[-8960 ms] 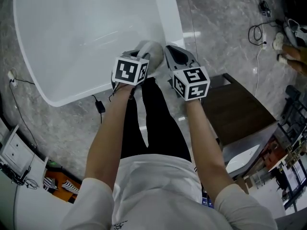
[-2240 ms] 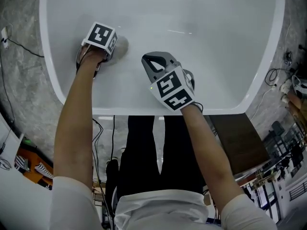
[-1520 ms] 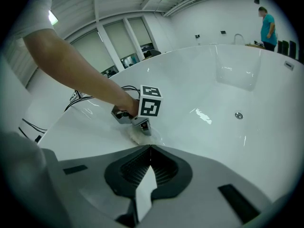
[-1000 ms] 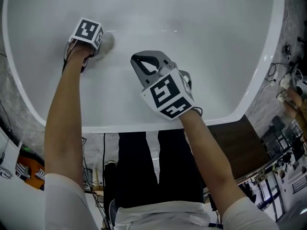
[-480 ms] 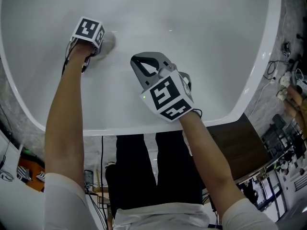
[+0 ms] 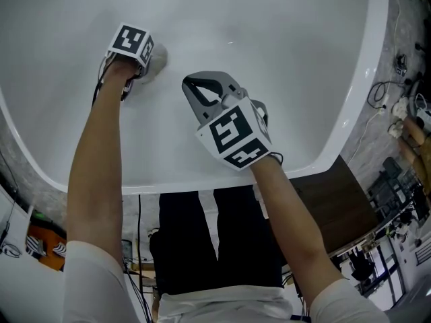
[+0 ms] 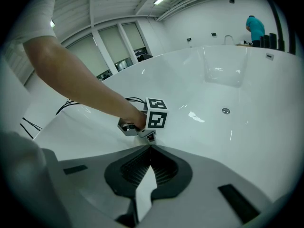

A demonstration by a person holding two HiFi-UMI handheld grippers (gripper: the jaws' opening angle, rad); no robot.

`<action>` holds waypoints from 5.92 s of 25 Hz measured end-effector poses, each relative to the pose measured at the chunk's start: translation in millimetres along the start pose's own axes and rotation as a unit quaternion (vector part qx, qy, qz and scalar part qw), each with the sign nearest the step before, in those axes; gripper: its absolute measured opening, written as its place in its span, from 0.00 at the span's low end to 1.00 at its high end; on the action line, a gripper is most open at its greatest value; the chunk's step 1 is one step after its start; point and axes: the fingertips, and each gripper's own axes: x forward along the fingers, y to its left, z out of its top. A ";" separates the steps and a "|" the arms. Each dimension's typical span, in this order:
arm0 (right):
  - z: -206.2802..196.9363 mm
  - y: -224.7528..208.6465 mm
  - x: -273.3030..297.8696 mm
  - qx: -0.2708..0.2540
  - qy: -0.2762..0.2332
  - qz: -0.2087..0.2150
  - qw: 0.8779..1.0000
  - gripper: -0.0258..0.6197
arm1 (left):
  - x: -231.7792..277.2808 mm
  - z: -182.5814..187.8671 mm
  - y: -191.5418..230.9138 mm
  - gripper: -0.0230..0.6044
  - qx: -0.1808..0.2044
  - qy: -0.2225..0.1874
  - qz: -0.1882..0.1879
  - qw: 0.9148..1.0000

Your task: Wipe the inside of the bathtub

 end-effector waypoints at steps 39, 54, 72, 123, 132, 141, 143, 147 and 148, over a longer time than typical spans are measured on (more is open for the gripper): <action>-40.6 -48.9 -85.6 0.051 -0.025 -0.041 0.998 0.07 | 48.1 100.8 -186.5 0.19 0.085 -0.026 -0.077 0.993; -46.3 -52.7 -105.6 0.061 -0.032 -0.047 0.997 0.07 | 33.4 102.0 -232.6 0.19 0.074 -0.036 -0.140 0.987; -40.6 -37.4 -111.4 0.051 -0.014 -0.046 0.998 0.07 | -15.8 53.2 -219.6 0.19 0.054 -0.027 -0.157 0.986; 35.2 48.5 -13.7 -0.012 0.021 0.003 1.000 0.07 | -80.0 -87.0 42.0 0.19 -0.050 -0.021 -0.049 0.997; 40.4 48.6 -20.0 -0.008 0.013 -0.011 1.000 0.07 | -86.4 -91.1 46.3 0.19 -0.052 -0.026 -0.038 0.998; 44.8 58.1 -37.5 -0.007 0.005 -0.021 1.000 0.07 | -107.9 -99.3 38.3 0.19 -0.038 -0.047 -0.022 0.998; 45.6 61.3 -44.3 -0.007 0.003 -0.021 1.000 0.07 | -113.6 -104.1 34.1 0.19 -0.036 -0.053 -0.019 0.998; 51.9 68.9 -60.7 -0.014 0.001 -0.024 1.000 0.07 | -129.5 -114.8 21.2 0.19 -0.042 -0.054 -0.030 0.997; 53.9 71.6 -65.0 -0.015 0.000 -0.025 1.000 0.07 | -134.3 -118.2 17.5 0.19 -0.043 -0.054 -0.032 0.997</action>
